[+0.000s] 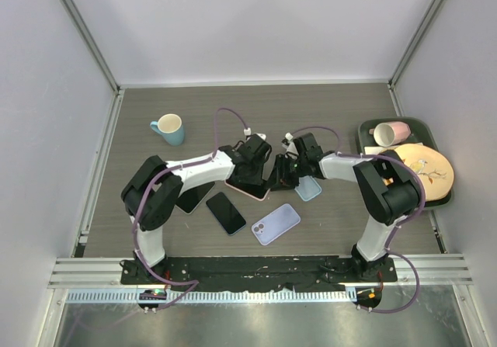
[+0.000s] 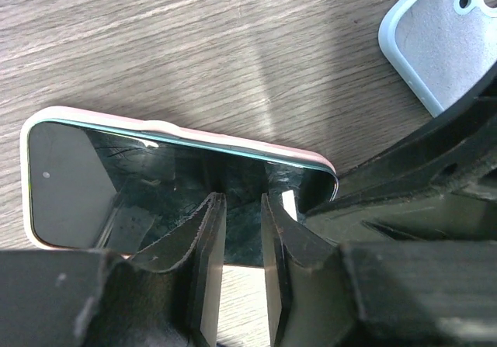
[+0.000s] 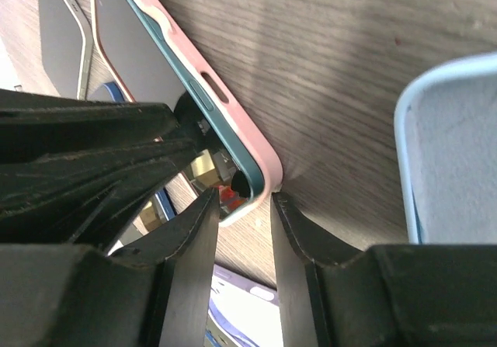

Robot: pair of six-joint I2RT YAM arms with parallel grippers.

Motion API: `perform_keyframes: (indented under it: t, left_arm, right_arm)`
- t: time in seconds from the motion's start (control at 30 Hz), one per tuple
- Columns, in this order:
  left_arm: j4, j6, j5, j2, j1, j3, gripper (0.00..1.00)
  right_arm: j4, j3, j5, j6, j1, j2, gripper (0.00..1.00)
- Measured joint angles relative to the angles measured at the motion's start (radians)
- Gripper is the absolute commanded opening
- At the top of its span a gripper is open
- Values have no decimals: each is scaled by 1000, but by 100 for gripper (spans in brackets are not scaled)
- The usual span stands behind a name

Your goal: Put the phone into the phone case

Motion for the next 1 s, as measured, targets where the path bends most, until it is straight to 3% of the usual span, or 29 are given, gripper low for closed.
perform_keyframes:
  t: [0.23,0.47,0.63,0.77,1.0]
  left_arm:
    - [-6,5,0,22,0,30,21]
    - [-18,15,2,50,0,67,15]
    - [-28,21,4,68,0,89,2]
    - [-33,23,17,98,0,123,0]
    - [-30,23,36,121,1,141,0]
  right_arm:
    - [8,23,-31,17,-11,37,29]
    - [-79,72,12,5,-6,52,26]
    - [-144,111,66,-6,11,56,21]
    - [-185,140,81,-8,16,73,19]
    - [-243,179,103,-8,21,95,2]
